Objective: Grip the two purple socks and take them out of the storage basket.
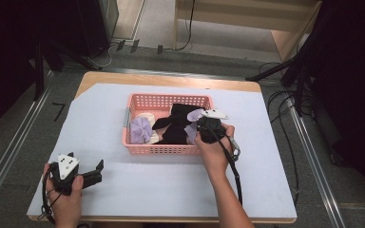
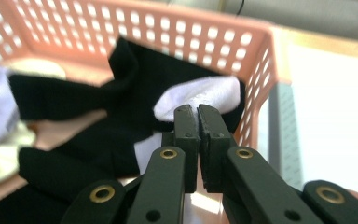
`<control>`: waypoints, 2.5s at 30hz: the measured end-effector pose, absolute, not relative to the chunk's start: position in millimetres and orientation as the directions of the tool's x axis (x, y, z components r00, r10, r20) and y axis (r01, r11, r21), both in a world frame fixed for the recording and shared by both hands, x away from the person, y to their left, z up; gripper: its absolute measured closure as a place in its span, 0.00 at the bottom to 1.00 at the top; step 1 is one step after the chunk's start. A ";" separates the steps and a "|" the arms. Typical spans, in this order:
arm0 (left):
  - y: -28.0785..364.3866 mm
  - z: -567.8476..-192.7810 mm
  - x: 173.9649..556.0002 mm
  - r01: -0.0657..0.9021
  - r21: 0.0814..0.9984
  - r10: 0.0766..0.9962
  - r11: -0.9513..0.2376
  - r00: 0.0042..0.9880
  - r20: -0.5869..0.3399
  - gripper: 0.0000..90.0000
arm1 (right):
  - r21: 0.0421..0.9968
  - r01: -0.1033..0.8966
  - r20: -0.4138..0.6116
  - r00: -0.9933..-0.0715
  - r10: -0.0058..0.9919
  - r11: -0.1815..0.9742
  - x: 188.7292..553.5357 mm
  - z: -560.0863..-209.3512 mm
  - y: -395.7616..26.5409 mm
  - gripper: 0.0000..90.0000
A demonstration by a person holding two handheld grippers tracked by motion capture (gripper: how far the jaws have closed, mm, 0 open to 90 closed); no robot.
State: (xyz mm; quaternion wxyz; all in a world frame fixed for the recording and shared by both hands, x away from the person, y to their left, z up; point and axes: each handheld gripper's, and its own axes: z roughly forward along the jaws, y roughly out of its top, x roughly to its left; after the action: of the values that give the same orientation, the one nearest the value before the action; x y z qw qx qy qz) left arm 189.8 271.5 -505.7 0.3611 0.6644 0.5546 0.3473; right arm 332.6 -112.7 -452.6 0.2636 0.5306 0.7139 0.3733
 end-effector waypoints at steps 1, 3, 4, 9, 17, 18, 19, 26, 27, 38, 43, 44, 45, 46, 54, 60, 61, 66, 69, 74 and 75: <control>271.6 -505.6 189.8 0.486 0.865 0.987 -0.126 0.145 0.063 0.01 | 0.837 0.526 0.021 -0.307 0.951 0.152 330.7 -447.4 -115.4 0.98; 271.3 -505.7 189.9 0.487 0.865 0.988 -0.124 0.144 0.060 0.01 | 0.848 0.509 0.019 -0.305 0.952 0.146 329.8 -445.1 -116.0 0.98; 271.4 -505.6 189.8 0.489 0.863 0.987 -0.127 0.145 0.063 0.01 | 0.864 0.482 0.011 -0.305 0.952 0.145 328.1 -440.5 -117.8 0.98; 271.2 -505.7 190.0 0.487 0.864 0.987 -0.128 0.146 0.064 0.01 | 0.889 0.438 0.007 -0.303 0.953 0.132 326.0 -432.3 -120.4 0.98; 271.3 -505.8 190.1 0.487 0.864 0.987 -0.128 0.148 0.063 0.01 | 0.922 0.365 -0.006 -0.325 0.946 0.132 323.1 -416.4 -121.1 0.98; 271.3 -505.8 190.1 0.487 0.864 0.987 -0.127 0.148 0.062 0.01 | 0.925 0.356 -0.013 -0.325 0.946 0.135 322.9 -414.3 -121.5 0.98; 271.3 -505.7 190.1 0.488 0.864 0.987 -0.128 0.149 0.062 0.01 | 0.927 0.351 -0.015 -0.322 0.947 0.134 322.6 -412.1 -121.8 0.98; 271.7 -505.7 190.3 0.487 0.864 0.986 -0.130 0.153 0.062 0.01 | 0.942 0.313 -0.020 -0.301 0.953 0.119 321.0 -398.8 -128.2 0.98; 271.6 -505.8 190.3 0.487 0.864 0.986 -0.130 0.152 0.062 0.01 | 0.945 0.305 -0.026 -0.300 0.954 0.122 320.8 -396.8 -129.9 0.98; 271.2 -505.6 190.3 0.491 0.861 0.986 -0.134 0.152 0.067 0.01 | 0.956 0.279 -0.019 -0.247 0.969 0.090 318.3 -380.8 -154.8 0.98; 270.9 -506.0 190.4 0.487 0.864 0.987 -0.131 0.150 0.065 0.01 | 0.954 0.290 -0.021 -0.210 0.977 0.082 317.5 -384.6 -171.3 0.98; 271.1 -505.9 190.3 0.488 0.863 0.986 -0.133 0.152 0.066 0.01 | 0.952 0.296 -0.020 -0.203 0.979 0.081 317.2 -386.1 -174.7 0.98; 271.0 -505.9 190.3 0.488 0.863 0.986 -0.133 0.152 0.066 0.01 | 0.951 0.298 -0.017 -0.194 0.981 0.075 317.1 -388.2 -178.3 0.98; 271.0 -505.9 190.3 0.488 0.863 0.986 -0.133 0.152 0.067 0.01 | 0.951 0.301 -0.018 -0.189 0.982 0.075 317.2 -390.5 -182.5 0.98; 270.7 -505.8 190.2 0.490 0.861 0.986 -0.138 0.153 0.071 0.01 | 0.931 0.361 -0.001 -0.129 0.992 0.048 316.2 -415.2 -208.4 0.98; 270.6 -505.8 190.1 0.490 0.861 0.986 -0.139 0.153 0.071 0.01 | 0.916 0.401 0.007 -0.095 0.995 0.031 316.6 -434.1 -222.1 0.97; 270.7 -505.9 190.2 0.490 0.861 0.986 -0.139 0.153 0.072 0.01 | 0.914 0.405 0.015 -0.087 0.996 0.022 316.6 -436.6 -223.9 0.95; 270.5 -505.9 190.3 0.489 0.861 0.985 -0.139 0.154 0.072 0.01 | 0.917 0.399 0.041 -0.065 0.997 -0.011 316.1 -439.8 -226.5 0.82; 270.5 -505.9 190.3 0.490 0.860 0.985 -0.141 0.154 0.073 0.01 | 0.921 0.390 0.058 -0.080 0.995 -0.022 314.9 -437.2 -220.7 0.80; 270.5 -505.9 190.3 0.490 0.860 0.985 -0.140 0.154 0.072 0.01 | 0.923 0.385 0.054 -0.164 0.985 0.013 313.0 -434.2 -191.3 0.78; 270.5 -505.9 190.3 0.490 0.860 0.985 -0.140 0.154 0.072 0.01 | 0.921 0.387 0.046 -0.184 0.982 0.030 312.8 -433.9 -183.5 0.78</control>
State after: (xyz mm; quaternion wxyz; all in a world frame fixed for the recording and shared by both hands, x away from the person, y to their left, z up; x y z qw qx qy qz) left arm 190.3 270.5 -505.9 0.3571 0.6706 0.5500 0.3468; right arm 312.8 -183.5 -433.9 0.3389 0.5412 0.6324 0.4385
